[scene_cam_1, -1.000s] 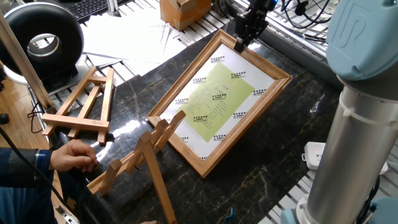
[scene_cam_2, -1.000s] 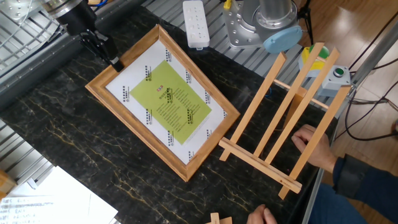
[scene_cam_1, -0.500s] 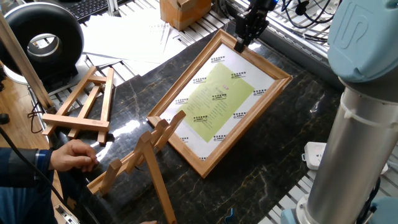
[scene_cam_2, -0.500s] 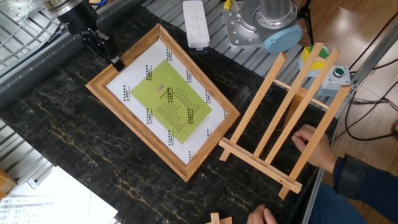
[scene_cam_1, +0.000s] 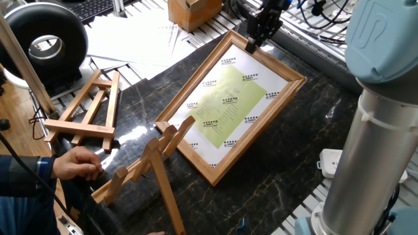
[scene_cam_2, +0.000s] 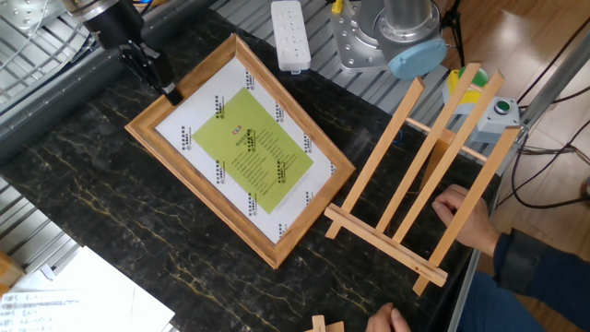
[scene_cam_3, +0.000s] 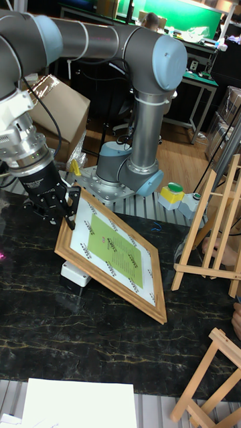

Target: Put the photo frame on the bracket

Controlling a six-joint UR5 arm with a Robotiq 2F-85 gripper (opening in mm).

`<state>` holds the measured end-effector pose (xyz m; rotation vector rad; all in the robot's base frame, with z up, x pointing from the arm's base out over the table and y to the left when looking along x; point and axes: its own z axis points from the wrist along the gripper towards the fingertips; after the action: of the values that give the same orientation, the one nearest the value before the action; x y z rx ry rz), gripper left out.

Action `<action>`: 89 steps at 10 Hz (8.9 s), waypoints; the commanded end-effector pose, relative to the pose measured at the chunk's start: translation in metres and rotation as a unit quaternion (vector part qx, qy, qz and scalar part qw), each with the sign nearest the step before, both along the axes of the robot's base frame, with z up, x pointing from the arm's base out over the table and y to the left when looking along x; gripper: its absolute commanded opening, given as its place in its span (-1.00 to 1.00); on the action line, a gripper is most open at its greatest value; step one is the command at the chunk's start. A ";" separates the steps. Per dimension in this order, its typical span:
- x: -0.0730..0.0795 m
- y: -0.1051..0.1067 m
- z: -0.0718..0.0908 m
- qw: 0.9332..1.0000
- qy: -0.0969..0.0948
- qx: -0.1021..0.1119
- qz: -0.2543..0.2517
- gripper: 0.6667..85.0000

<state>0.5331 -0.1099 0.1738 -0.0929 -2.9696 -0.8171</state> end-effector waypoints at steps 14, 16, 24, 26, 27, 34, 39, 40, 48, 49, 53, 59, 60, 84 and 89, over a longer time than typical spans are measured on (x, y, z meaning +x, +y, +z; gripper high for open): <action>-0.013 0.023 0.036 0.999 -0.003 0.037 -0.034 -0.99; -0.015 0.020 0.036 0.999 -0.001 0.030 -0.040 -0.99; -0.031 0.005 0.036 0.999 -0.007 -0.017 -0.042 -0.99; -0.026 0.011 0.030 0.999 -0.011 -0.018 -0.044 -0.99; -0.025 0.013 0.031 0.999 -0.015 -0.011 -0.039 -0.99; -0.023 0.007 0.029 0.999 -0.013 -0.013 -0.028 -0.99; -0.010 -0.004 0.018 0.999 -0.034 -0.022 0.001 -0.99; -0.009 -0.008 0.016 0.999 -0.039 -0.031 0.006 -0.99; 0.001 -0.006 0.018 0.998 -0.046 -0.026 -0.021 -0.99; 0.004 -0.008 0.017 0.998 -0.054 -0.031 -0.018 -0.99; 0.006 -0.017 0.012 0.996 -0.066 -0.051 -0.001 -0.99; -0.013 -0.040 0.039 0.998 -0.025 -0.061 0.023 -0.99; -0.015 -0.041 0.043 0.998 -0.022 -0.061 0.023 -0.99; -0.028 -0.081 0.092 0.996 -0.010 -0.090 -0.020 -0.99; -0.021 -0.072 0.082 0.996 -0.017 -0.087 -0.023 -0.99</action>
<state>0.5075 -0.1863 0.2561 -0.1618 -3.0649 -0.5497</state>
